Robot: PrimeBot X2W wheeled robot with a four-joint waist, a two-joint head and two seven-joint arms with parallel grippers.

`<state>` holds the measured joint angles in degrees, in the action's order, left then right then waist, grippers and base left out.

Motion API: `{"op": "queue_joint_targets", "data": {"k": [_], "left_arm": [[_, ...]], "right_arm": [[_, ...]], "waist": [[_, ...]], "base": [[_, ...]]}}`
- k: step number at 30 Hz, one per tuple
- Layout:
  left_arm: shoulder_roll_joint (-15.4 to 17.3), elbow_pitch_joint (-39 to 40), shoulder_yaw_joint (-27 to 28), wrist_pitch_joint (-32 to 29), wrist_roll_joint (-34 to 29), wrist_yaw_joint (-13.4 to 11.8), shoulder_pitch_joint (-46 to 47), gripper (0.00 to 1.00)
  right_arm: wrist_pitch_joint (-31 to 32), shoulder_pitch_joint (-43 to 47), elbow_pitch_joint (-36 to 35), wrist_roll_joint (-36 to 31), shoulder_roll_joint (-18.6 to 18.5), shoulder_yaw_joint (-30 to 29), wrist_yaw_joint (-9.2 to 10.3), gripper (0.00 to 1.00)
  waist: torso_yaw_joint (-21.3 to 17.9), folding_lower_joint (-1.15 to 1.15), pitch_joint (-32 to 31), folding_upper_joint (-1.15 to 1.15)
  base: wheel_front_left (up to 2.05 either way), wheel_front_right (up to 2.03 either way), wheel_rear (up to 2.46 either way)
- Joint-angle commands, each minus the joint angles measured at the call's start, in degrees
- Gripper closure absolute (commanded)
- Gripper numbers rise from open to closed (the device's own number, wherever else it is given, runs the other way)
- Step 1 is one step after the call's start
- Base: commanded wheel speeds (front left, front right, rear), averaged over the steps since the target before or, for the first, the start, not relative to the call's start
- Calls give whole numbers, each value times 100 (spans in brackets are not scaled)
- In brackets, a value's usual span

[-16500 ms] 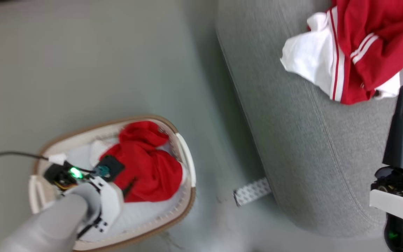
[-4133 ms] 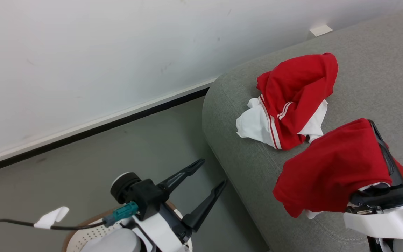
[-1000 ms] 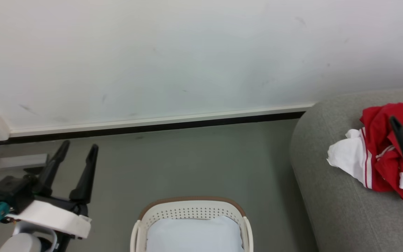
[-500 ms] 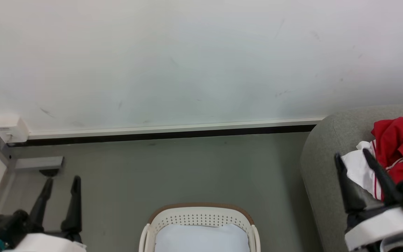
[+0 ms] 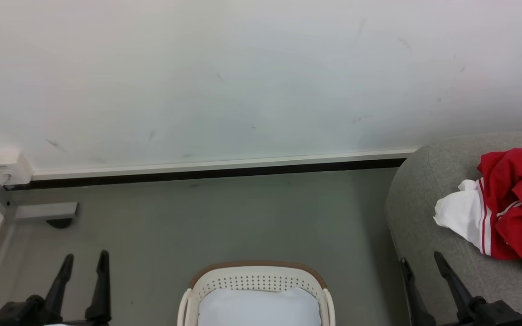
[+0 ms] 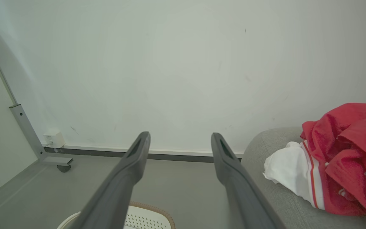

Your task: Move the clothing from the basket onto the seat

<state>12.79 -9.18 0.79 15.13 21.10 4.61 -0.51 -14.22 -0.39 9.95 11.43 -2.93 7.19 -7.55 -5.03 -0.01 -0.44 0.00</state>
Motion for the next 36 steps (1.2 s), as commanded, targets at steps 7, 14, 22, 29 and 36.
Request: {"op": "queue_joint_targets", "data": {"k": [7, 14, 22, 29, 36], "left_arm": [[-190, -138, 267, 0, -316, 217, 48, 0], [-285, -134, 353, 0, -449, 273, 69, 0], [-341, -156, 389, 0, -477, 290, 81, 0], [-443, -342, 309, -39, -291, 276, -11, 100], [-487, -367, 346, -232, 330, 277, 65, 100]], "right_arm": [[-94, -228, 231, 260, -1, 145, 14, 0], [-97, -254, 82, 259, 0, 117, 14, 0], [-98, -255, 54, 329, 1, 200, 14, 0], [-57, -72, 221, 391, 6, 216, -1, 100], [73, -113, 224, 1101, -47, 141, 0, 100]], "waist": [[-19, 1, 27, 0], [-45, 1, 24, 0], [-79, 1, 5, 0], [-80, 1, 1, 0], [-51, 1, 3, 0]], "base": [[0, 0, 0], [0, 0, 0], [0, 0, 0], [0, 0, 0], [0, 0, 0]]}}
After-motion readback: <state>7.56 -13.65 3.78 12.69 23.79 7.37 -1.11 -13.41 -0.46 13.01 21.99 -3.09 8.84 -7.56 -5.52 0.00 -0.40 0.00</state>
